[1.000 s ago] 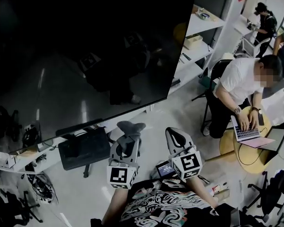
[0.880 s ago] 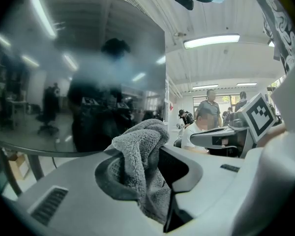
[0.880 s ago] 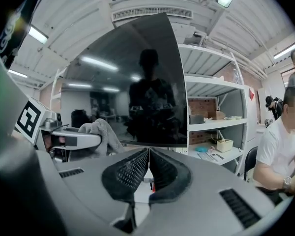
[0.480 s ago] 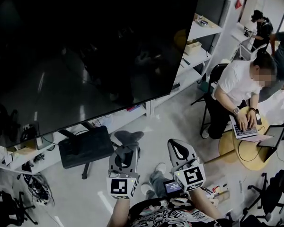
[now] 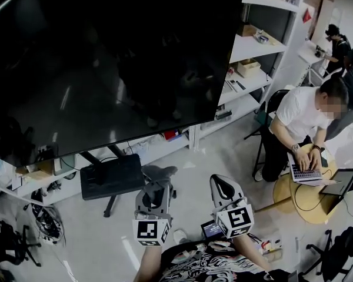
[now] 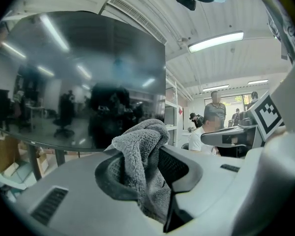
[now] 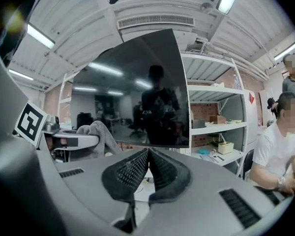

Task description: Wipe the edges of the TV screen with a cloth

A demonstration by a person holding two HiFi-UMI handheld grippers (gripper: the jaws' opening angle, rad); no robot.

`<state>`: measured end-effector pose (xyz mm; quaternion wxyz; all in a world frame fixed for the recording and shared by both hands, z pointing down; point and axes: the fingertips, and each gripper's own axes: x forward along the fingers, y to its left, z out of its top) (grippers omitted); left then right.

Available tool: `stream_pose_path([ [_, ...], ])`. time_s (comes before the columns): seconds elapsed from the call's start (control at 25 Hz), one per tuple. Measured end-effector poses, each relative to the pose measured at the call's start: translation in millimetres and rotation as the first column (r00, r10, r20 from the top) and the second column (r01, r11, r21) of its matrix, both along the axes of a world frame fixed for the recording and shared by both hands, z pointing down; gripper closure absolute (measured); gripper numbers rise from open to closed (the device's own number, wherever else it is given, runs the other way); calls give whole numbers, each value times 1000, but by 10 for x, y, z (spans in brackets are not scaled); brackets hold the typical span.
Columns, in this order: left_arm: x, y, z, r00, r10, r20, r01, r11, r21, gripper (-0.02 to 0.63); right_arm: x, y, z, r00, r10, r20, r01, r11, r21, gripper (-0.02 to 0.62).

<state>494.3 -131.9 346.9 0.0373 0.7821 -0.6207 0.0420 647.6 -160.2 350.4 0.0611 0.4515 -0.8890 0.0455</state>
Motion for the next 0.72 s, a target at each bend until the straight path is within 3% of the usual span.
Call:
stream_pose_path([
  [0.32,145,-12,-66,1000,-23,0,23,1000,17,477,-44,-11,-40,996,-95,0,95,995,16,566],
  [0.72,235,66,-188,999,-28,20,27,999,33,477,0,67,-150,992,-125,5,125,992,34,566],
])
